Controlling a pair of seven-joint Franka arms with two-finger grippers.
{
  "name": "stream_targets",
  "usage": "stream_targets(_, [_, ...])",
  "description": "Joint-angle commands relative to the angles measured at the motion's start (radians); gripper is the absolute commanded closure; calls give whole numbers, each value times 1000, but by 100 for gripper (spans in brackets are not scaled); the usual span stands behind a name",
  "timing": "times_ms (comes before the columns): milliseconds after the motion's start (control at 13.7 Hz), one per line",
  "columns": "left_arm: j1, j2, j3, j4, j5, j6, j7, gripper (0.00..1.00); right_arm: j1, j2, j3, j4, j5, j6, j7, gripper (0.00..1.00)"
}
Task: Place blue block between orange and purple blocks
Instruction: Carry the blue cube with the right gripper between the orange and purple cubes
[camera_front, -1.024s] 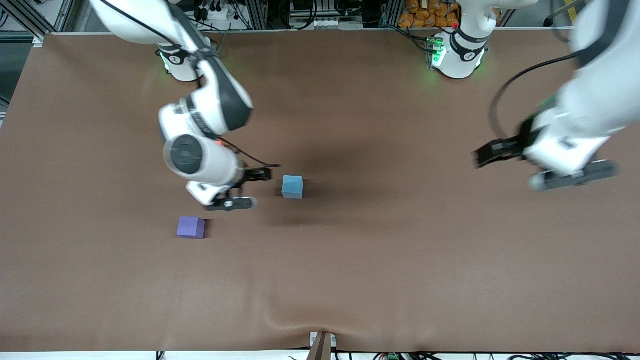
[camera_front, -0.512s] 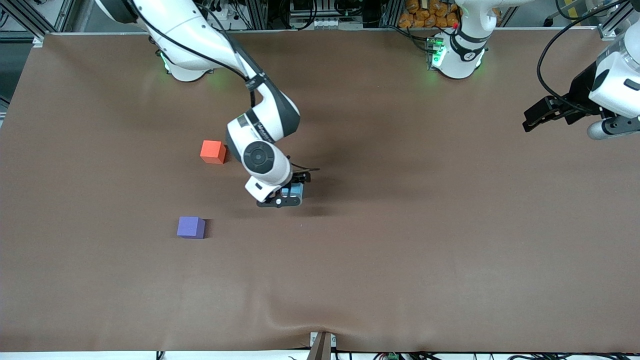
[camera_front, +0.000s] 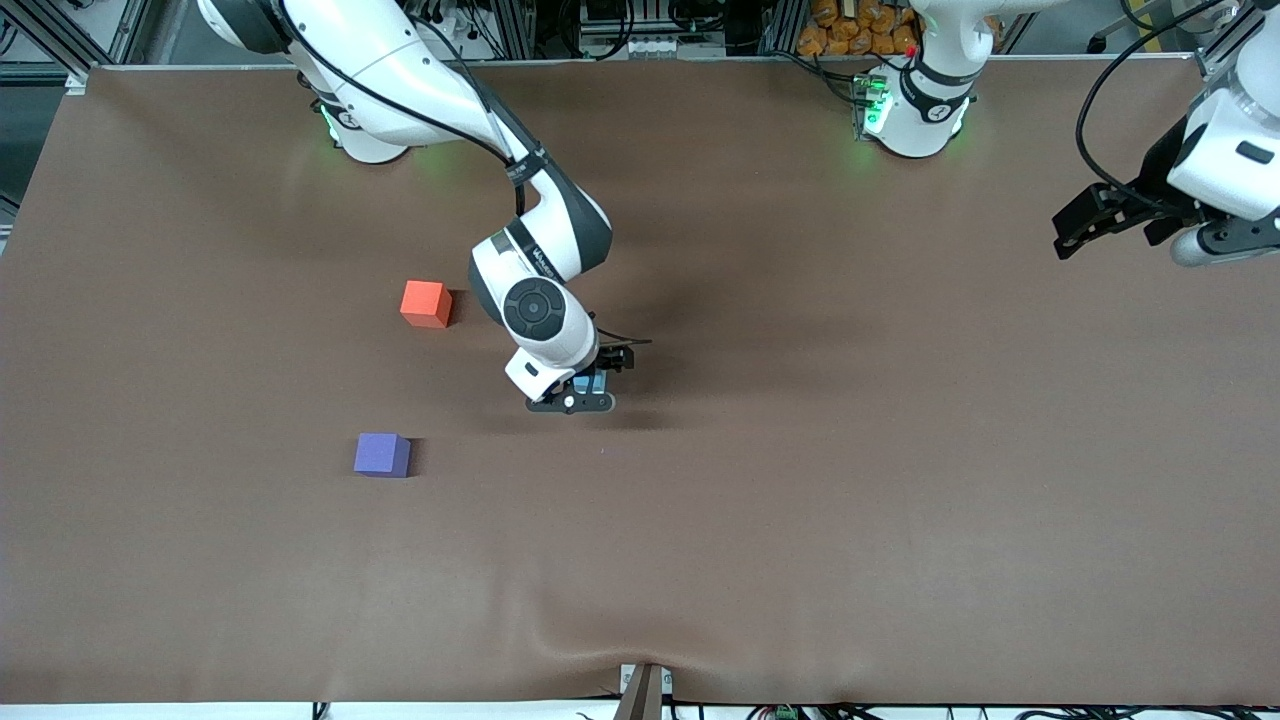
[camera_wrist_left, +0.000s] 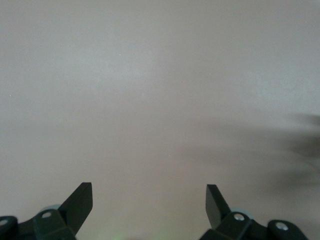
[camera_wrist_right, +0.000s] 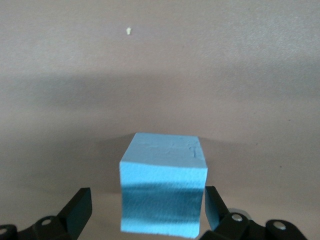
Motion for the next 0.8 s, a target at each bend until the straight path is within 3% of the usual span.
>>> stream_targets(0, [10, -45, -11, -11, 2, 9, 37, 0, -6, 5, -4, -4, -13, 12, 14, 25])
stream_targets(73, [10, -62, -14, -13, 0, 7, 62, 0, -7, 3, -4, -2, -17, 5, 12, 80])
stream_targets(146, [12, -73, -12, -14, -1, 7, 86, 0, -12, -4, -4, -1, -17, -2, 14, 100])
stream_targets(293, [19, -74, 3, -13, -48, 7, 138, 0, -38, -17, -2, 24, -17, -76, 20, 100])
stream_targets(512, [29, -70, 18, -4, -70, 9, 208, 0, -125, -102, -4, 70, -20, -315, -15, 100])
stream_targets(732, [27, -68, 12, -5, -70, 0, 193, 0, -252, -245, -22, -51, -51, -370, -186, 100])
